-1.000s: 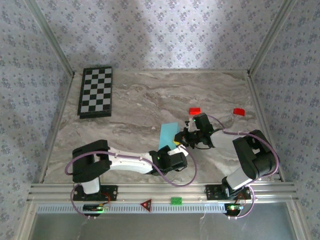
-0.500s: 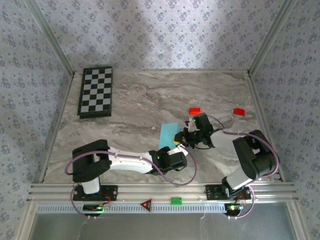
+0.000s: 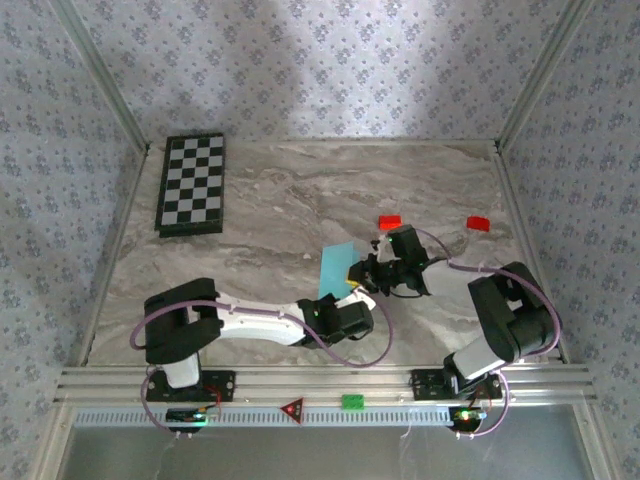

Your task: Fold a paper plane with a square sheet of paper (pick it up from the middle)

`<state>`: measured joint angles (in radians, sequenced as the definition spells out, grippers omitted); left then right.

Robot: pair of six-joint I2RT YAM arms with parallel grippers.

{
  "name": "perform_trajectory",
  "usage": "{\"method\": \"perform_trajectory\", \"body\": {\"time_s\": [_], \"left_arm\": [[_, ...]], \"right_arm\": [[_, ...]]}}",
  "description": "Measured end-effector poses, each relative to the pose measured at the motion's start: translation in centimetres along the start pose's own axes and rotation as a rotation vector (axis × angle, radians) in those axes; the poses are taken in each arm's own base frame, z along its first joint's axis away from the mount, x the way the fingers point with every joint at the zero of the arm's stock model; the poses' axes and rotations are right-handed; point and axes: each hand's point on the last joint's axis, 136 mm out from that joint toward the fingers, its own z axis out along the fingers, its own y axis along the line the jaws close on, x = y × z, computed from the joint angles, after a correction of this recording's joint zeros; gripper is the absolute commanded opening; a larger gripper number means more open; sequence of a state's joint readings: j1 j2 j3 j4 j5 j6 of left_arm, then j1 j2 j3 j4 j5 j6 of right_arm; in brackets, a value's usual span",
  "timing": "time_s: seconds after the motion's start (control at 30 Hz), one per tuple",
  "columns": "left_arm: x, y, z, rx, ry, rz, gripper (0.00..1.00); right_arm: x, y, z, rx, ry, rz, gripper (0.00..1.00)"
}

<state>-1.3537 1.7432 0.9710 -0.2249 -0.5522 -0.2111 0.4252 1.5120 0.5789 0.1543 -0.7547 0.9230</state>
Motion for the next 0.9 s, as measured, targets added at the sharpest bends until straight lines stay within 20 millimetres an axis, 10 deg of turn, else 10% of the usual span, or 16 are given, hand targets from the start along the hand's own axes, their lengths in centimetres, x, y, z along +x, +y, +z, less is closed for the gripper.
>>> {"method": "perform_trajectory", "body": {"time_s": [0.47,0.7,0.9], "left_arm": [[-1.9,2.9,0.9,0.434,0.001,-0.566,0.04],[-4.6,0.7,1.1,0.664,0.028,-0.655,0.08],[-5.4,-0.5,1.5,0.727,0.059,-0.673,0.11]], "right_arm": [[-3.7,-3.3,-11.2,0.162,-0.399,-0.006,0.53],[-1.3,-5.5,-10.4,0.176,-0.346,0.027,0.51],[0.5,-5.4,-8.3,0.151,-0.264,0.013,0.19]]}}
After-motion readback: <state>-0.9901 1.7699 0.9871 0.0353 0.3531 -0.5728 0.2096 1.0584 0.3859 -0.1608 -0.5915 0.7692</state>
